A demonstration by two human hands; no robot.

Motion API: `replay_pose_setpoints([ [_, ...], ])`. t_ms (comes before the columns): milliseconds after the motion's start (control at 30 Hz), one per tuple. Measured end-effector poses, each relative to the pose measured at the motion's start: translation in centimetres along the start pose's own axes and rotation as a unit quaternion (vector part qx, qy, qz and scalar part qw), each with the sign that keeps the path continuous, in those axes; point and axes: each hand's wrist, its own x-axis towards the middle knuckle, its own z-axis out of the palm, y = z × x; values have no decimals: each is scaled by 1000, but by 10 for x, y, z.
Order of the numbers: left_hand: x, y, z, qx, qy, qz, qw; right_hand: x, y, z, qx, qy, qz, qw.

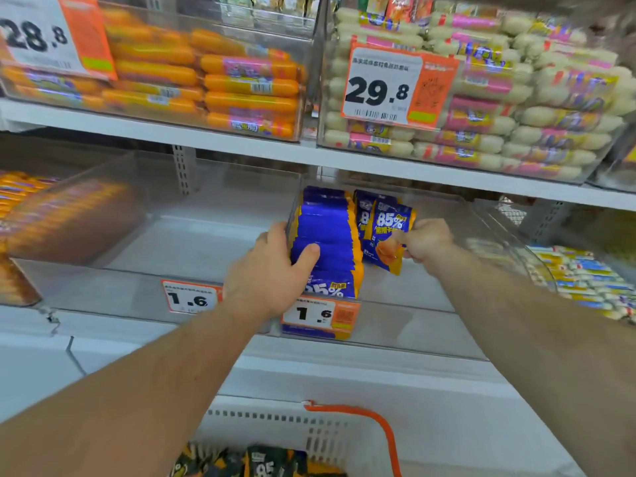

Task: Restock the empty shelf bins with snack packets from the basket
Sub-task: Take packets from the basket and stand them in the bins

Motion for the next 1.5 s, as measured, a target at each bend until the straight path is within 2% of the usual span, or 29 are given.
replay_pose_setpoints([
  [233,2,-5,5,26,22,20,999,11,-12,35,-78,-2,6,997],
  [367,2,-7,7,39,28,29,998,12,-11,35,-42,22,34,998],
  [633,1,-4,3,34,15,29,999,5,-8,21,1,6,61,998],
  [767,-1,-2,-1,31,1,28,999,-16,-17,10,4,33,59,998],
  [833,-2,-1,-4,15,-19,27,999,-35,-27,5,-18,56,25,998],
  [933,-3,0,-15,-39,-65,21,997,-72,-49,1,-70,71,-75,992],
  [1000,-7,1,-28,-42,-71,32,996,-103,-65,1,-62,70,-146,985],
  [1100,-24,-6,-51,17,-20,79,996,-153,-82,9,-16,44,-229,972],
  [1200,-48,-29,-72,52,13,138,989,-194,-86,34,18,-4,-271,962],
  [1333,-71,-75,-90,113,-91,124,982,-228,-76,88,32,-66,-279,957],
  [1500,-83,-123,-106,210,-233,70,947,-262,-48,166,29,-167,-235,957],
])
